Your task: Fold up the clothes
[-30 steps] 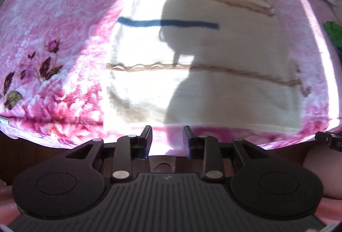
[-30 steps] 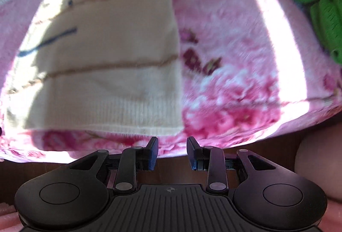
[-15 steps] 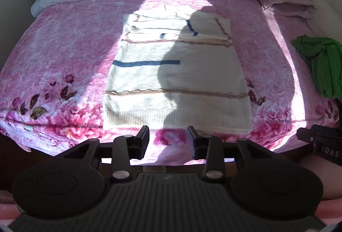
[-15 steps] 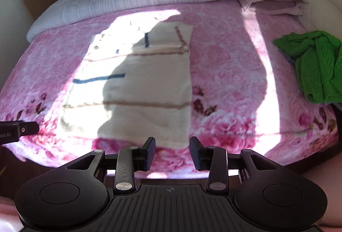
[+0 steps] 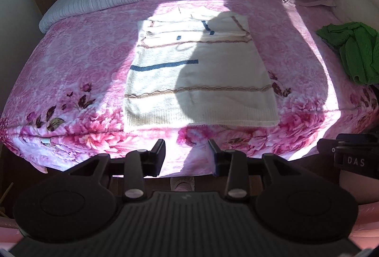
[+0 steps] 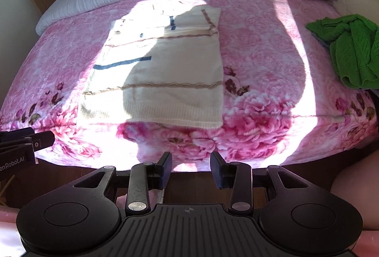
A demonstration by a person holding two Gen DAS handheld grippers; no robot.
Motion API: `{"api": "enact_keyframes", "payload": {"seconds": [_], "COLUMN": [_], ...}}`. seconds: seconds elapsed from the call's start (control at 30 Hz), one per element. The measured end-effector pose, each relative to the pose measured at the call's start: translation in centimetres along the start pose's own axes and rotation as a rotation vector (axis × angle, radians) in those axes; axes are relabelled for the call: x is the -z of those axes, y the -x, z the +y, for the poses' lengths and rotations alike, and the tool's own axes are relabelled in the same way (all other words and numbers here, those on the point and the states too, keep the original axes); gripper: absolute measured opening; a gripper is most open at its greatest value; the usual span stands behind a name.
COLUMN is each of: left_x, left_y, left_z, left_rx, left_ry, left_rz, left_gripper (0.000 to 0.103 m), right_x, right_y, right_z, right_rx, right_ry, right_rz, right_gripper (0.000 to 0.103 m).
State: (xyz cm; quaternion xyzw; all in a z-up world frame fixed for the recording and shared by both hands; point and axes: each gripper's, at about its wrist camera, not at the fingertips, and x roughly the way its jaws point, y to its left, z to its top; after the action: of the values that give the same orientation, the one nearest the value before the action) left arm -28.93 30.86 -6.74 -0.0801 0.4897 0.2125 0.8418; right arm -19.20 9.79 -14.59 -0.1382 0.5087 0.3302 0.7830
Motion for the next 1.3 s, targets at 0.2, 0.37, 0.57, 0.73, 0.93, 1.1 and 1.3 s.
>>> {"api": "enact_keyframes", "payload": {"seconds": [0.2,0.37,0.57,0.73,0.93,1.1,1.3], "left_x": [1.2,1.5,1.3,1.0,0.7,0.4,-0.8], "left_y": [0.3,0.7,0.6,0.4,-0.2,-0.9,-2.0], "left_z": [0.6,1.3,2.0,2.6,3.4,3.6,4.3], "left_rx": [-0.003,-0.004,-0.001,-0.002,-0.004,-0.009,-0.016], "left_ry": [-0.002,0.005,0.009,0.018,0.031,0.031,0.032], "left_rz": [0.005,-0.004,-0.006,-0.004,0.008,0.015,0.021], "left_gripper": [0.034,0.034,0.034,0.034,0.034,0.034,0.034], "right_x": [1.1,1.2,1.0,0.6,0.1,-0.4,-1.8], "right_y": [0.3,0.4,0.5,0.3,-0.2,-0.8,-1.7], "right_z": [1.0,1.7,2.5,3.0,3.8,4.0,4.3], "right_rx": [0.004,0.008,0.011,0.014,0.012,0.012,0.014], "right_ry": [0.006,0.000,0.017,0.026,0.050,0.056,0.058], "right_rz": [0.006,0.016,0.007,0.009,0.009,0.011,0.011], "right_gripper": [0.040,0.040,0.040,0.040,0.040,0.040,0.040]}}
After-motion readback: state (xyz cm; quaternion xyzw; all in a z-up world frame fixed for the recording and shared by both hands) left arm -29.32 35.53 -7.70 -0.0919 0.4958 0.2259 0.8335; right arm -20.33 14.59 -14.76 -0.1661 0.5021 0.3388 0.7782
